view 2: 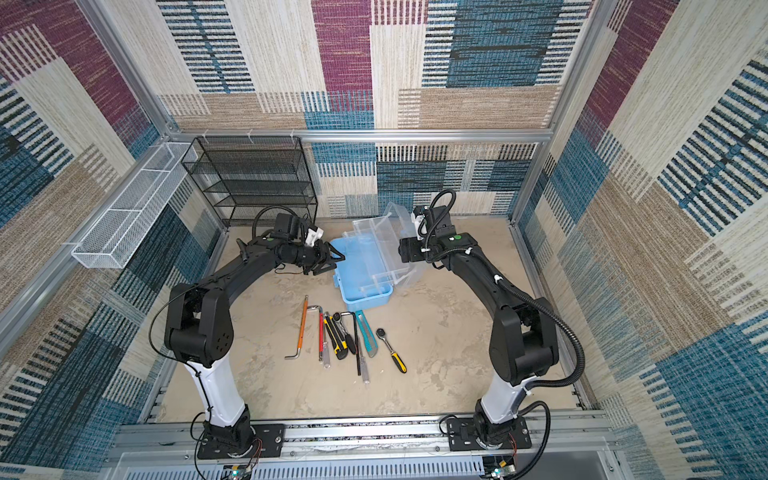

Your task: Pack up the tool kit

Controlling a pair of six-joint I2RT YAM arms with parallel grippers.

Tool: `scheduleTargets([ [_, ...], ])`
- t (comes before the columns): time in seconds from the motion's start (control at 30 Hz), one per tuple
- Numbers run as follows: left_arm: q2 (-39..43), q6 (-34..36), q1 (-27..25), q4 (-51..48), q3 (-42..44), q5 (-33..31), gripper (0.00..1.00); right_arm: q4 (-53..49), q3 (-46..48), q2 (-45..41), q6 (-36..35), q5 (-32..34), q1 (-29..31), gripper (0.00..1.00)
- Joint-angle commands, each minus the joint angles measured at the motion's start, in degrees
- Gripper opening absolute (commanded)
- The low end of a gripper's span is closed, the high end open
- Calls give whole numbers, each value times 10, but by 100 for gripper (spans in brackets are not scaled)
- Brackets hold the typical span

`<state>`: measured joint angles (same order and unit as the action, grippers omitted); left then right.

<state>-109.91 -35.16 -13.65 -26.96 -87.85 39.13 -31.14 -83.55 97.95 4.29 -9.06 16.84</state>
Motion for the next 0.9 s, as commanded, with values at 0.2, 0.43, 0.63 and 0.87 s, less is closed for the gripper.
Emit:
scheduleTargets([
  [0.2,4,66,1,-42,24,-32,51,63,40,-12,1,-55,-32,88],
  [0.43,-17,65,-5,-42,14,-20,50,95,80,-17,2,-64,-59,88],
  [0.63,-51,58,-17,-42,-23,-8,46,128,118,-17,14,-104,-98,88],
  [0.87,-99,45,-32,-42,-87,8,45,136,128,-15,12,-109,-129,88],
])
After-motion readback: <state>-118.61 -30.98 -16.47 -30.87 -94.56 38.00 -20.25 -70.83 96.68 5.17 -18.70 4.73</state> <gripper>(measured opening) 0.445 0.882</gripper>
